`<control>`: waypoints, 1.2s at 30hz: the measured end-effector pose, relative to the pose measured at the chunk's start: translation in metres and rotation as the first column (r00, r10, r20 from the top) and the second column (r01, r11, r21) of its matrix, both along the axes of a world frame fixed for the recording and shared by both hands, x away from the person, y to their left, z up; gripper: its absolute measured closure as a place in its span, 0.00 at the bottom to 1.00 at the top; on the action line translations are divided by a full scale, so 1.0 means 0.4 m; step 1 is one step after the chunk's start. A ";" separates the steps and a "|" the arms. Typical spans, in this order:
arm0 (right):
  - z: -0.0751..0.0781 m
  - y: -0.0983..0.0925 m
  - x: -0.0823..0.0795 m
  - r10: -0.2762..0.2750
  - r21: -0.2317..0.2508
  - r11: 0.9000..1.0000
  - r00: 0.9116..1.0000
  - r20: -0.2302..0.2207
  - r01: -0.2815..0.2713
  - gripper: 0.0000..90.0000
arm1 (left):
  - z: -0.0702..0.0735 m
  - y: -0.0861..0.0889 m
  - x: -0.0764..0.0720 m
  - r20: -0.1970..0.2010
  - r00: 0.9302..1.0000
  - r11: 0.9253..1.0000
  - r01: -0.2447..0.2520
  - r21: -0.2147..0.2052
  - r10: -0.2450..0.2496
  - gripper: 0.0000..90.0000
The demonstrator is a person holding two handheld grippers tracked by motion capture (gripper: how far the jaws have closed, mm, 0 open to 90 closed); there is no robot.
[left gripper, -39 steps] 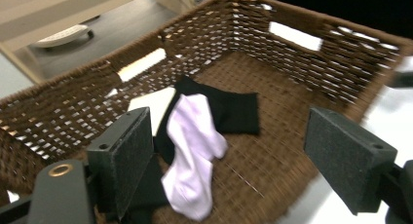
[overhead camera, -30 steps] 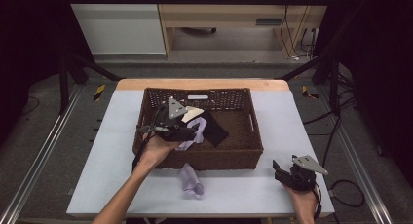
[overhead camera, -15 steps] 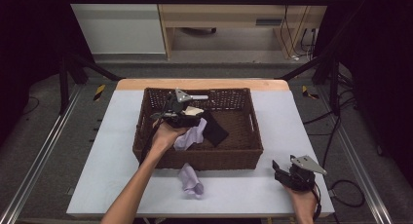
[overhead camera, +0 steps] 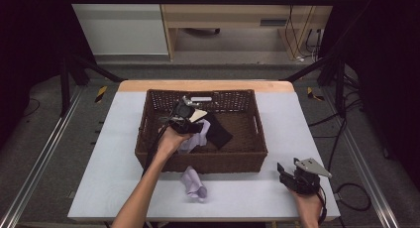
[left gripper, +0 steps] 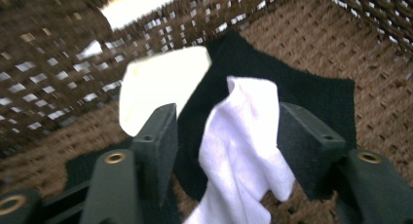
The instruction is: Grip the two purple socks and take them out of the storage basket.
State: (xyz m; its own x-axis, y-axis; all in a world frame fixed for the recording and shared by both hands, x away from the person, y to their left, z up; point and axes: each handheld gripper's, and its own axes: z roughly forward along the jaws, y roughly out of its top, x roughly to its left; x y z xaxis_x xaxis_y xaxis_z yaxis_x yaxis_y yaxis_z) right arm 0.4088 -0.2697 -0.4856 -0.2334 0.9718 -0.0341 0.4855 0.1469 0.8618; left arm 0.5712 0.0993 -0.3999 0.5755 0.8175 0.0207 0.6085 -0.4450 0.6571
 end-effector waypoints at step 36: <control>0.000 -0.002 0.001 0.009 0.006 1.000 1.000 -0.006 -0.008 0.37 | 0.032 0.019 -0.029 0.131 0.991 0.997 0.002 -0.080 0.008 0.96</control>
